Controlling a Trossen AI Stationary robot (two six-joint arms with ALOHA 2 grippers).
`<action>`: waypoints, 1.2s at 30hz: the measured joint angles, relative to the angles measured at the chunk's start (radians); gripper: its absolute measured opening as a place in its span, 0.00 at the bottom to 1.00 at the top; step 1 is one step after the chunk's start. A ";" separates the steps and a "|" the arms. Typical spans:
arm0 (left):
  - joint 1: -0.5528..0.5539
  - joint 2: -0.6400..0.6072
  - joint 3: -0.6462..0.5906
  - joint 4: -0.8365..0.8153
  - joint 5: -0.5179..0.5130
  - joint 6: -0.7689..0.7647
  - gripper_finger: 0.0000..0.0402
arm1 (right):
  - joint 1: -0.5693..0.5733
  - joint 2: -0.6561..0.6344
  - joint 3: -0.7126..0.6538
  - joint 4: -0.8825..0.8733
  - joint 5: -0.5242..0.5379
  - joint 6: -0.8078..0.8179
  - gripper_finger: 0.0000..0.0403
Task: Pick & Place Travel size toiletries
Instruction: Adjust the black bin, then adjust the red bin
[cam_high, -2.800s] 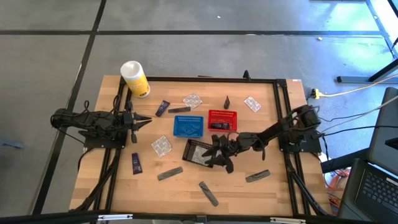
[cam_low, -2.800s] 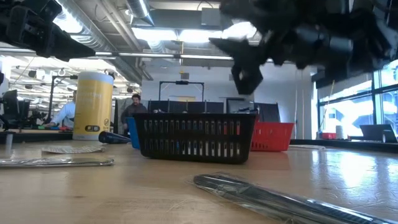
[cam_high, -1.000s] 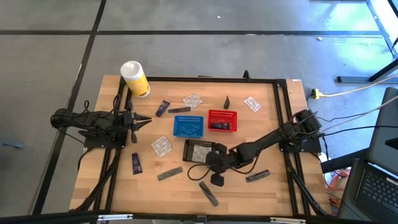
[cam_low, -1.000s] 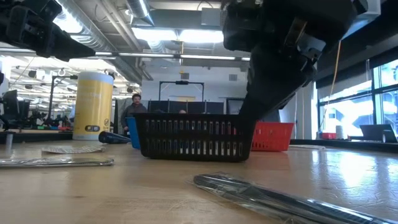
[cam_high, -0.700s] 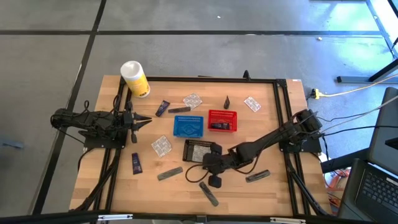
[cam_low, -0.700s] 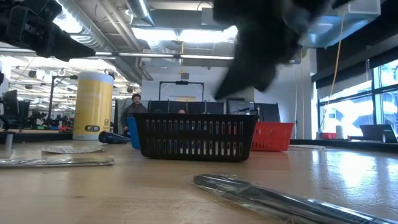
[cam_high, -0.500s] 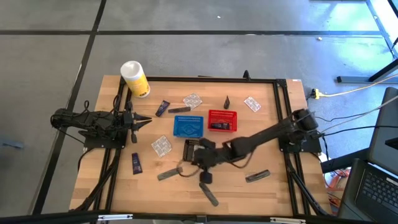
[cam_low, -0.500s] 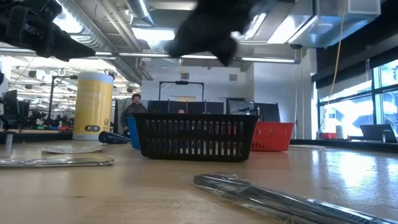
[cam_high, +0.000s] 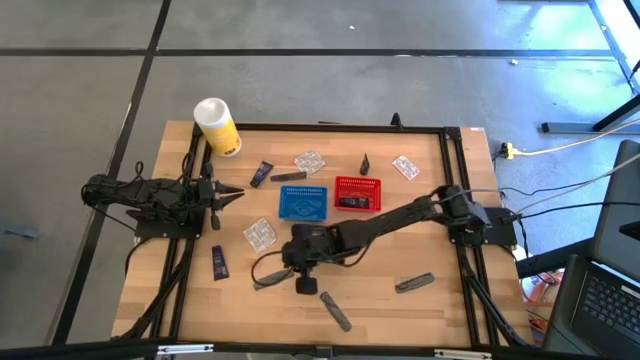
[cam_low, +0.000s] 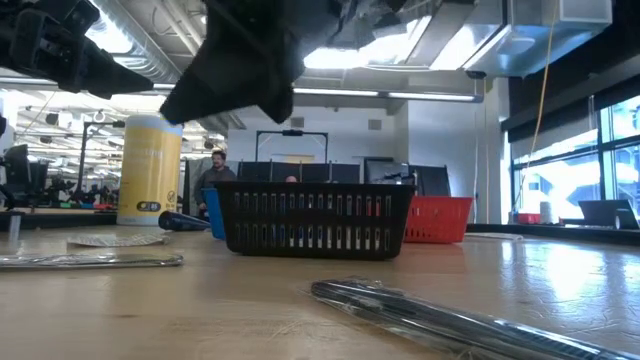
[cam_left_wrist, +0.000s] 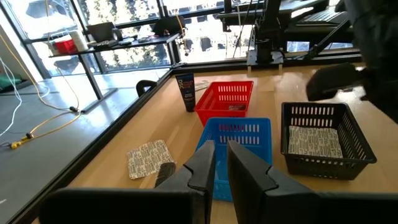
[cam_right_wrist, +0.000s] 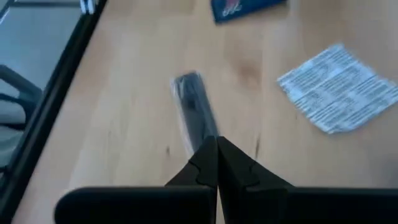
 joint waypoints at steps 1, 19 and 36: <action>0.000 0.000 0.000 0.000 0.000 0.000 0.09 | -0.003 0.008 0.005 -0.016 -0.002 0.001 0.00; 0.000 0.000 0.000 0.000 0.000 0.000 0.09 | -0.048 0.047 0.010 -0.120 0.063 0.039 0.00; 0.000 0.000 0.000 0.000 0.000 0.000 0.09 | 0.014 -0.133 0.010 -0.337 0.296 0.006 0.00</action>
